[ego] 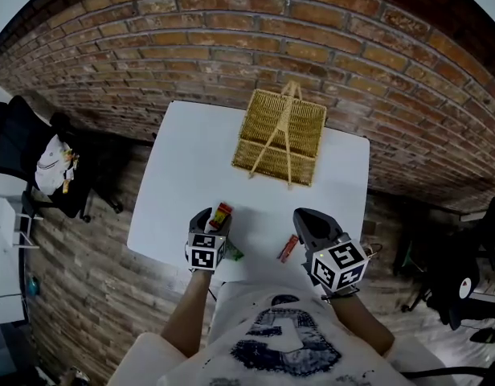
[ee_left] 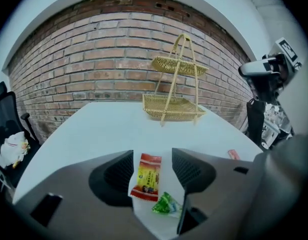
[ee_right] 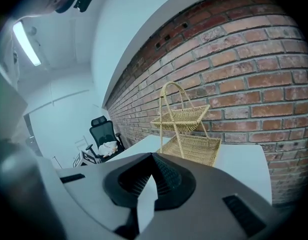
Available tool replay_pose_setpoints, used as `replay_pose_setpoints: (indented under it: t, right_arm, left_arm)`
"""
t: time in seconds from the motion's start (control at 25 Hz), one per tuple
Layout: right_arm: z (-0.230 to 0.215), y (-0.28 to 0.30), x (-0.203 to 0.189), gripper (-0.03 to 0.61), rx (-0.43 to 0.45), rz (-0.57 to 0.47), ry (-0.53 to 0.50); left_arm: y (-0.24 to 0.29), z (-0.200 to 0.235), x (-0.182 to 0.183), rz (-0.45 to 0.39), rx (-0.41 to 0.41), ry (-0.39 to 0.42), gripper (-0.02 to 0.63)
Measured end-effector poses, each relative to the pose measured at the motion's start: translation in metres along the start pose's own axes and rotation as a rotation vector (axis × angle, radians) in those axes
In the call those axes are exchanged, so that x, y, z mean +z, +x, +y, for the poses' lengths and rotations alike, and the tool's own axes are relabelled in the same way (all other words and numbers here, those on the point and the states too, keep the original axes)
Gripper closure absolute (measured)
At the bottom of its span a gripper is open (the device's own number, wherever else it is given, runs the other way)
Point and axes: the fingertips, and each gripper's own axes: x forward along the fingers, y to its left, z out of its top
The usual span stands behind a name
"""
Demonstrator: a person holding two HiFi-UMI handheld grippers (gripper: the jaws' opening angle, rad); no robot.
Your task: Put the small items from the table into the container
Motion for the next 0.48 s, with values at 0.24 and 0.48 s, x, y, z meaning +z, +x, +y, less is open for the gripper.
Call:
replay_pose_setpoints:
  t: [0.24,0.48]
  right_arm:
    - [-0.003,0.005,-0.005,0.558,0.004,0.017,0.001]
    - [0.001,0.009,-0.009,0.558,0.013,0.031,-0.001]
  left_arm:
    - [0.013,0.002,-0.009,0.039,0.006,-0.004,0.342]
    - [0.022,0.008,-0.025,0.086,0.015,-0.016,0.342]
